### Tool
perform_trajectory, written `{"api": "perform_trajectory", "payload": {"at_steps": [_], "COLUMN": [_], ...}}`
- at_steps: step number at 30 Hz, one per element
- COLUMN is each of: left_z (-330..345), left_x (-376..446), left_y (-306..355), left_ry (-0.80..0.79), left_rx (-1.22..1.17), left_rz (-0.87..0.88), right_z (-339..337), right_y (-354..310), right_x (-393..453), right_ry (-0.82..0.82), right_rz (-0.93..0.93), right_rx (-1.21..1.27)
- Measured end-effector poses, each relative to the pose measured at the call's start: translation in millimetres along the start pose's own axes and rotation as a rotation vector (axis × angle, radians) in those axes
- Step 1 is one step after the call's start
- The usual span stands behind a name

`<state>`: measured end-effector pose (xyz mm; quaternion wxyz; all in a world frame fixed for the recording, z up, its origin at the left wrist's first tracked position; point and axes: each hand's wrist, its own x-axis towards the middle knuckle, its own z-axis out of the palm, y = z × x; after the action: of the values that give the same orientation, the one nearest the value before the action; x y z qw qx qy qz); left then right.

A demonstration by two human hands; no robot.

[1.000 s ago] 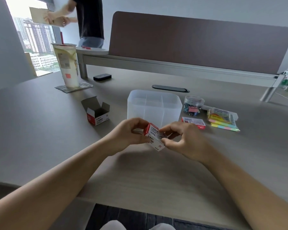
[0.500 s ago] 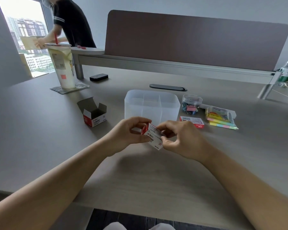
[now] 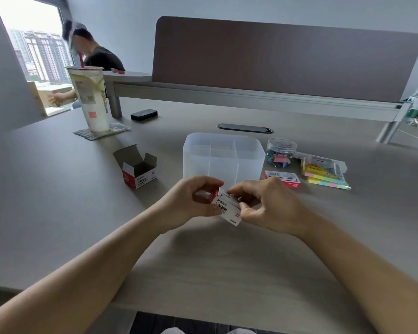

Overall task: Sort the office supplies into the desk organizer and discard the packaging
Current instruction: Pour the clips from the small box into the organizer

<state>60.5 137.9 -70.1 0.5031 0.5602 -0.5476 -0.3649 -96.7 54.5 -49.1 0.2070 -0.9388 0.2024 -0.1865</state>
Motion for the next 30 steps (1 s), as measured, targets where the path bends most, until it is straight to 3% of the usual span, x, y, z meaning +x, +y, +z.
{"api": "perform_trajectory", "payload": {"at_steps": [17,24,30], "left_z": [0.5,-1.9,-5.3], "left_x": [-0.1,-1.7,-1.9], "left_y": [0.2,-0.2,1.9], "left_ry": [-0.004,-0.032,-0.034], "left_rx": [0.008,0.007,-0.161], "left_rz": [0.05,0.05,0.016], "right_z": [1.6,-8.1,-4.0], "right_y": [3.4,1.8,6.9], "right_x": [1.6,3.3,8.9], "right_ry": [0.023,-0.014,0.178], "right_rz": [0.008,0.04,0.101], "right_rx": [0.046,0.215,0.453]}}
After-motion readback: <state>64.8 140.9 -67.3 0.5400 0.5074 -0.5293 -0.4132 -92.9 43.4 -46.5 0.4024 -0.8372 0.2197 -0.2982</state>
